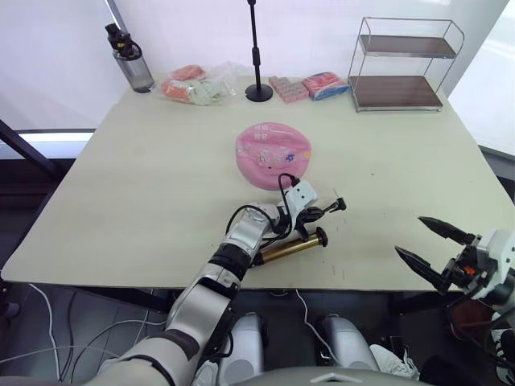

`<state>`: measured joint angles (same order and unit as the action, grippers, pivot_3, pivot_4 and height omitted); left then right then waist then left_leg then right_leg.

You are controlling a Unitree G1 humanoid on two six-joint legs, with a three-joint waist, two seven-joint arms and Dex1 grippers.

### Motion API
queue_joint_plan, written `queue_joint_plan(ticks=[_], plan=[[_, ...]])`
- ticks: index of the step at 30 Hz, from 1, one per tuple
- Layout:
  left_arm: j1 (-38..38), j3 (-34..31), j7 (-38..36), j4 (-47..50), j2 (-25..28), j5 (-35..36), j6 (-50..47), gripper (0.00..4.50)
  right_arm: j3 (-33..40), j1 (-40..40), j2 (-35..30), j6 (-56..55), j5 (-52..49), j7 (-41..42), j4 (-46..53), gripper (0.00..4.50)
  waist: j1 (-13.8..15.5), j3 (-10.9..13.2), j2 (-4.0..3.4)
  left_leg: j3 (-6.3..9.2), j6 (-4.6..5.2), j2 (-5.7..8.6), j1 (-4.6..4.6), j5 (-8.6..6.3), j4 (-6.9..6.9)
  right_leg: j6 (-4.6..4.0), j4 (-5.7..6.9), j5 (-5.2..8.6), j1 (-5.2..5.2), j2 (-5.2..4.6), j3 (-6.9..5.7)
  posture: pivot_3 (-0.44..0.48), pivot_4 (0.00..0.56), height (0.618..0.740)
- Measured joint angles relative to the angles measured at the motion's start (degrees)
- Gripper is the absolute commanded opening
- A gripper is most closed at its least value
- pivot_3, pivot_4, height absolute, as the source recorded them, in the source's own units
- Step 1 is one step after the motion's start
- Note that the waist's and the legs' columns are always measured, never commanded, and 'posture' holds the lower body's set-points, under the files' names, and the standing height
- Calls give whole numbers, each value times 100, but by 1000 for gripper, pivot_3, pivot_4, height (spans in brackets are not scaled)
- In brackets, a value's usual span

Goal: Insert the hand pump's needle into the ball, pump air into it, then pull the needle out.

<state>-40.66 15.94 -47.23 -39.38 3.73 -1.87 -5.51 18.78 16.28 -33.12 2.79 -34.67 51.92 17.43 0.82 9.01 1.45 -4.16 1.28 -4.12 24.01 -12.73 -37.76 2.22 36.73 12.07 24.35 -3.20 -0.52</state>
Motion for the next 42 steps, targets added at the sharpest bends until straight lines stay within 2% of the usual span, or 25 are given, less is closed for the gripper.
queue_joint_plan(ticks=[4, 13, 18, 27, 42], plan=[[-42, -16, -198, 62, -41, 92, 501, 25, -6, -237, 180, 666, -317, -627, 212, 4500, 2, 0, 0, 0, 0, 0, 4, 0, 0, -1, 0, -1, 2, 1, 0, 0, 150, 731], [6, -223, -575, 392, -182, 584, 691, 25, -360, -905, 602, 2553, -1029, -2402, 678, 4500, -8, -1, -2, 8, 1, -1, 51, 1, -2, -22, 2, -13, 44, 7, 0, 0, 150, 731], [135, -248, -850, 595, -177, 834, 585, 25, -436, -1711, 1027, 3652, -2041, -3523, 690, 4500, -2, -1, -3, 15, 2, -2, 63, 1, -9, -21, 2, -15, 47, 9, -5, 0, 150, 731], [152, -251, -1091, 729, -148, 957, 533, 25, -191, -2104, 1039, 4328, -3505, -4113, 588, 4500, -8, -1, -3, 20, 4, -2, 68, 0, -21, -8, 6, -21, 46, 10, -8, 0, 150, 731], [271, -242, -1264, 840, -80, 1006, 531, 25, -178, -2153, 735, 4534, -4008, -4249, 401, 4500, -9, -2, -4, 22, 5, -4, 72, -1, -37, -9, 10, -21, 45, 12, -8, 0, 150, 731]])
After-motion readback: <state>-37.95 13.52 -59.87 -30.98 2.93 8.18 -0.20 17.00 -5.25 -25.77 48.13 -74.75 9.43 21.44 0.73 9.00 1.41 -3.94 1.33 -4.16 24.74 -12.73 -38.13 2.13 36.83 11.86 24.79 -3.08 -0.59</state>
